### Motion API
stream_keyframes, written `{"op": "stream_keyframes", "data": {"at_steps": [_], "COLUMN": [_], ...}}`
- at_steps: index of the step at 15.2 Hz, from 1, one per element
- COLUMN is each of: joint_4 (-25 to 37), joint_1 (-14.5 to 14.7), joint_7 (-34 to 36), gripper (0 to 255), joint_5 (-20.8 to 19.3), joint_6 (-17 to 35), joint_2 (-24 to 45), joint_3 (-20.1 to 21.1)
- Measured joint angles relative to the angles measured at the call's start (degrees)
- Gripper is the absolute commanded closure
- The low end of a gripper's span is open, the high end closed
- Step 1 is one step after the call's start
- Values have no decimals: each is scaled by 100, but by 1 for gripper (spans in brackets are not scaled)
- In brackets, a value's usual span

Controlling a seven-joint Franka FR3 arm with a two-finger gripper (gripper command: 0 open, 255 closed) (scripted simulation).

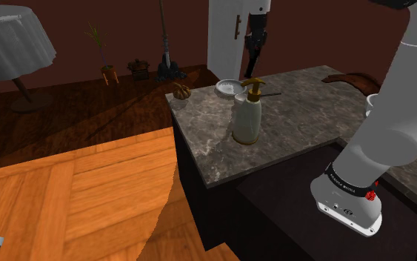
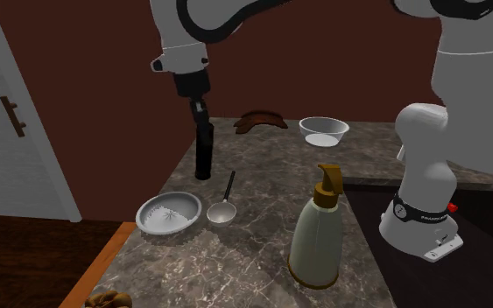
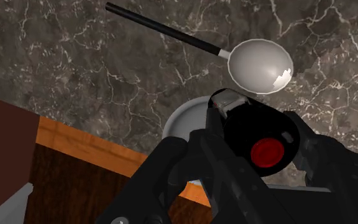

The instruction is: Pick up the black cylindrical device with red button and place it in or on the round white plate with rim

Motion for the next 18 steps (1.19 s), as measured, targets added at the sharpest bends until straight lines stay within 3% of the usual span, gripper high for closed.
{"op": "stream_keyframes", "data": {"at_steps": [4, 9, 18], "joint_4": [1398, 3747, 3323], "joint_1": [-152, -518, -486], "joint_7": [-49, 10, -10], "gripper": [255, 255, 255], "joint_5": [317, 700, 740], "joint_6": [-484, -1379, -817], "joint_2": [967, 2445, 2603], "joint_3": [63, 212, 241]}}
